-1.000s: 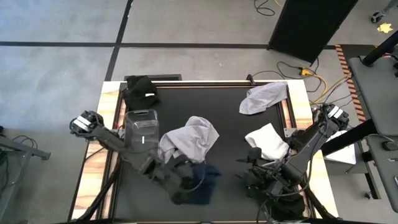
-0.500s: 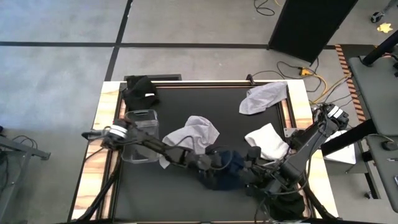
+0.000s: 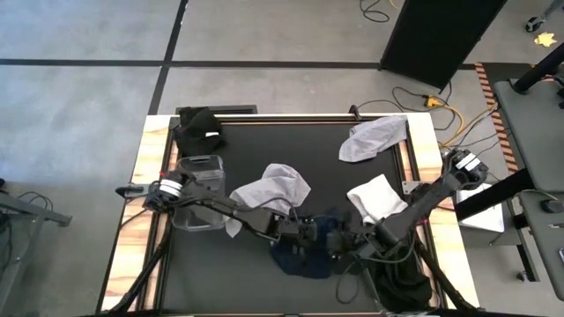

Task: Sort towels by color in basket
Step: Put the blue towel into the bottom transparent bin

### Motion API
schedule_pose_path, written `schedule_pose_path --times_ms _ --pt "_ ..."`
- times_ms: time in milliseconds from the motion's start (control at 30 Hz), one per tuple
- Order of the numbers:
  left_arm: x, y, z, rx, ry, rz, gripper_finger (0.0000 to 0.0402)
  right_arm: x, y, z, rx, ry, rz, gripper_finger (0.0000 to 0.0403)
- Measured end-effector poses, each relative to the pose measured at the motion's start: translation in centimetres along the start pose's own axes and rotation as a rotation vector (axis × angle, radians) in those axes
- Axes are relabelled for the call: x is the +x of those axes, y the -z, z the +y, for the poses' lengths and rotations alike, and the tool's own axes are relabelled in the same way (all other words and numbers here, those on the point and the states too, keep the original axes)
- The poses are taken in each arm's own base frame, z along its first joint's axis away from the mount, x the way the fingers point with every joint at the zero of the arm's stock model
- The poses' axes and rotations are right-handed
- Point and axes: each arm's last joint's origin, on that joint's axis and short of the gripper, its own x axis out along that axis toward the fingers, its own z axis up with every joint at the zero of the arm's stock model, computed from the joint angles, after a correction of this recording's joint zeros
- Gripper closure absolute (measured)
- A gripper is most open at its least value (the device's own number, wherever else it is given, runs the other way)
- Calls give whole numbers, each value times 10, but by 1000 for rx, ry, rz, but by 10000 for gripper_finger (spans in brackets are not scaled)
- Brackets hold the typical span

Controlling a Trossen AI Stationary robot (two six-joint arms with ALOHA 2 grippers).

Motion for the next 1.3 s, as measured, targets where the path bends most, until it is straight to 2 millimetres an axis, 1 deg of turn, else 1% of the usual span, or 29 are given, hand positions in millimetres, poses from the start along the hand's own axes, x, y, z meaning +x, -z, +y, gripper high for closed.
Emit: schedule_pose_path --times_ms 100,200,333,467,567,633,733,833,933,1000,1033,1100,1133,1200,1300 --pt "-20 -7 -5 27 18 -34 159 16 2 5 -12 5 -7 105" --pt "-42 -7 -9 51 22 -40 151 30 7 10 -23 0 16 112" --pt "-82 -3 -14 58 -64 -111 151 52 19 18 -19 16 63 118" --pt "-115 16 -18 17 -175 -201 154 72 30 25 -5 31 92 124" --pt "-135 31 -21 -55 -195 -353 155 83 35 26 20 26 122 133" --pt "-140 45 -20 -103 -170 -435 155 88 37 25 28 18 146 144" --pt "-139 69 -16 -155 -124 -528 155 91 38 23 39 -16 176 174" --pt "-138 86 -10 -215 -84 -641 155 88 35 20 46 -37 188 226" --pt "-133 103 -4 -244 -69 -696 155 81 32 17 26 -46 191 297" --pt "-132 110 -2 -256 -59 -725 155 74 30 13 8 -51 194 353" --pt "-132 112 -1 -261 -55 -737 155 69 28 11 -9 -55 203 373" --pt "-131 116 0 -261 -55 -739 155 55 21 4 -28 -45 220 383" --pt "-131 117 0 -258 -57 -732 155 45 12 0 -27 -34 211 385" --pt "-131 116 0 -259 -56 -735 155 20 -6 -8 -29 -6 185 389" --pt "-132 113 -1 -256 -47 -735 155 -24 -29 -14 -50 -42 140 389"
